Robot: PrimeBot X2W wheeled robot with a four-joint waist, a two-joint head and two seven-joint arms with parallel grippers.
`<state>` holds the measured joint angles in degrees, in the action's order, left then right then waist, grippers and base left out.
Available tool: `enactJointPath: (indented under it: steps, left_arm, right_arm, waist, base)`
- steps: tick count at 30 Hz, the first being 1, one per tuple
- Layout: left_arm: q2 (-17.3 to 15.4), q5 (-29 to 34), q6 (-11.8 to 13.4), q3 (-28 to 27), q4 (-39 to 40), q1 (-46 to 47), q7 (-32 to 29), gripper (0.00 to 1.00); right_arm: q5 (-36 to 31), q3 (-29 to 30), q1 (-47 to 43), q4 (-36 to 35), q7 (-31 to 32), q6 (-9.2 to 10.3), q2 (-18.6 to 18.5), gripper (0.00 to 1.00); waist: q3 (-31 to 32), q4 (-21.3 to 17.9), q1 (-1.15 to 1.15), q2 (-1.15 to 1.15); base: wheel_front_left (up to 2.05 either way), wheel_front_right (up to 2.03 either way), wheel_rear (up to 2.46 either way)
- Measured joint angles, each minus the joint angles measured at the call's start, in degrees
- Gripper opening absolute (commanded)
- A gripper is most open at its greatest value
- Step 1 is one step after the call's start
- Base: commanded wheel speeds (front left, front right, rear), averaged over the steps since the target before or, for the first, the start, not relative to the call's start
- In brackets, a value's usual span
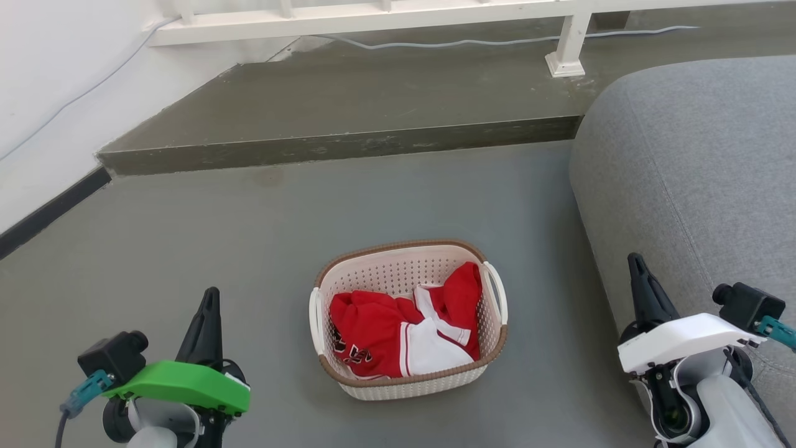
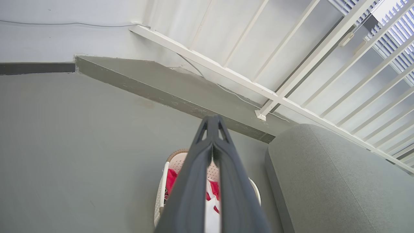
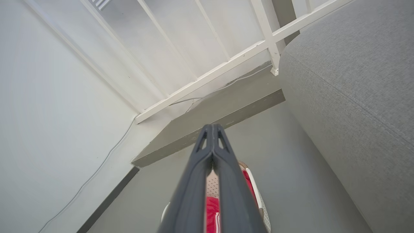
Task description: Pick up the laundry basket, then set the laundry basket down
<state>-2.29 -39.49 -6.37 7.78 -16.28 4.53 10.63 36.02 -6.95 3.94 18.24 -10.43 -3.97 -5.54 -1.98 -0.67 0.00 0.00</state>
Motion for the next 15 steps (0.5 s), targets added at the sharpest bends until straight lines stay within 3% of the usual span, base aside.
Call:
enactJointPath:
  steps: [15]
  left_arm:
    - [0.04, -8.94, 0.0, -2.04, 0.01, 0.0, -3.01, 0.0]
  right_arm:
    - [9.28, 2.75, 0.03, -0.05, 3.14, -0.23, 0.32, 0.0]
  waist:
    - [0.32, 0.11, 0.0, 0.0]
  base:
    - [0.0, 0.0, 0.0]
